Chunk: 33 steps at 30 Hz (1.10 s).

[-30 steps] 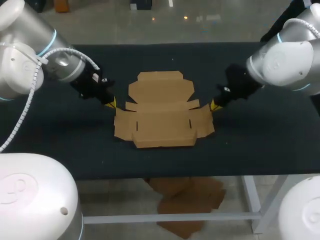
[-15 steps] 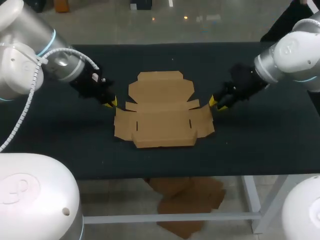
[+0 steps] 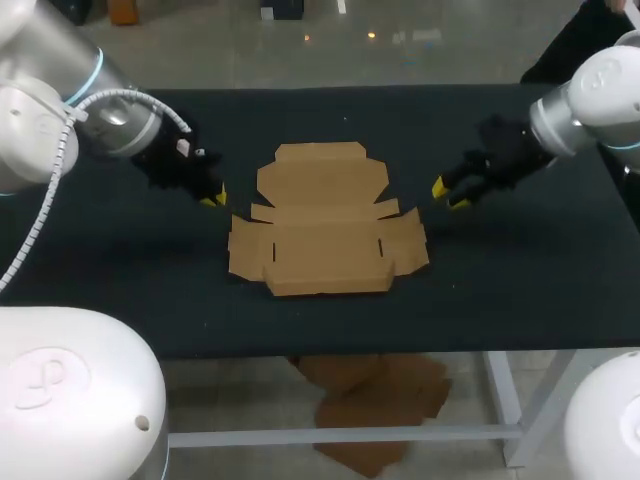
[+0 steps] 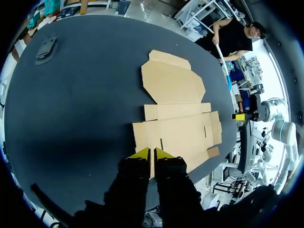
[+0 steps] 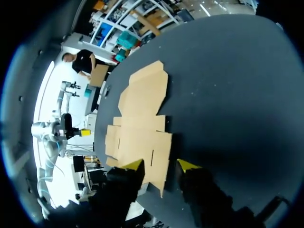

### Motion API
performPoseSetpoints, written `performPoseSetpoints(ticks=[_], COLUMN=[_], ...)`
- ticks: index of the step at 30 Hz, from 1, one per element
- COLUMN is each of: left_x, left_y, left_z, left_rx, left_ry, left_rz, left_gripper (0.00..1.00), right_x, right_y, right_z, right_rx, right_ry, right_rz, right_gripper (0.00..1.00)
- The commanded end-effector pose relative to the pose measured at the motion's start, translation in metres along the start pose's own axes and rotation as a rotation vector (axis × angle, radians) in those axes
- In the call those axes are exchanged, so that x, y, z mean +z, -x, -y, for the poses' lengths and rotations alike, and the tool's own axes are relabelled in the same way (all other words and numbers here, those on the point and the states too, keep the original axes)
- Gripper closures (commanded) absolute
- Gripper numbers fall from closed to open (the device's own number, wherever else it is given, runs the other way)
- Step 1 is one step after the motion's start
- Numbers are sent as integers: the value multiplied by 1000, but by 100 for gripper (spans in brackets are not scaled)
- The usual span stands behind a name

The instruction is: Assemble the packaging by folding the flat box into shape, placing the metal phone stand inside, and closing the box properly

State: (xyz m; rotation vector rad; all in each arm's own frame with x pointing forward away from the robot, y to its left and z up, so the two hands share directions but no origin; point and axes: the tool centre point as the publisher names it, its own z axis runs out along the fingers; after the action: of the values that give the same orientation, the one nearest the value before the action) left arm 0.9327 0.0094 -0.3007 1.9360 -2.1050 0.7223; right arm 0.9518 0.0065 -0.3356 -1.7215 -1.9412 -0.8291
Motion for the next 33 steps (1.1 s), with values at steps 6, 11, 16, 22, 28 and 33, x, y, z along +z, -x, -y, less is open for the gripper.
performPoseSetpoints(ticks=[6,11,16,22,28,33], left_x=[-1,4,11,11,11,15], left_y=[17,23,27,29,29,29], left_z=[16,31,47,50,50,52], left_rx=[33,78,103,107,107,131], left_ry=[9,19,41,45,45,38], left_rz=[-54,-70,-117,-146,-146,-160], left_gripper=[100,100,100,100,100,100], right_x=[-2,3,11,12,12,14], right_y=[4,7,3,2,2,3], right_z=[-19,-36,-49,-52,-52,-52], right_rx=[-37,-57,-79,-77,-77,-79], right_ry=[-14,-18,-19,-23,-23,-22], right_rz=[-5,-16,-54,-61,-61,-59], right_gripper=[100,100,100,100,100,100])
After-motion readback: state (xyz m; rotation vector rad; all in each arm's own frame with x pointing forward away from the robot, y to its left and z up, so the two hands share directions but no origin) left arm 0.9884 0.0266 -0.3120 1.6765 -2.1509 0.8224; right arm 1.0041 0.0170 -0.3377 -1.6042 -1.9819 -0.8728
